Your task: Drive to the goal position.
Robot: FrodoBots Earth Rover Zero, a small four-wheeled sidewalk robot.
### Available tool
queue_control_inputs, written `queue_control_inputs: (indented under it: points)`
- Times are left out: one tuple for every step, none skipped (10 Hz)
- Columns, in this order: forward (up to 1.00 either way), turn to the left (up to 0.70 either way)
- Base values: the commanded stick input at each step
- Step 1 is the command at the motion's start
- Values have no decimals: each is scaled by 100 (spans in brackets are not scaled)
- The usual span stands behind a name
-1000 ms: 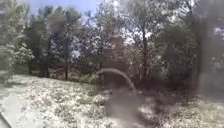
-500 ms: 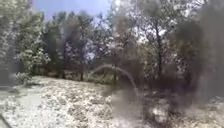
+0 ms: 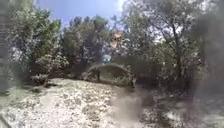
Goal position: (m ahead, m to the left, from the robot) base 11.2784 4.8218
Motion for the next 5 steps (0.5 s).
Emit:
queue_control_inputs:
  points:
    - [0, 0]
    - [0, 0]
    - [0, 0]
    - [0, 0]
    - [0, 0]
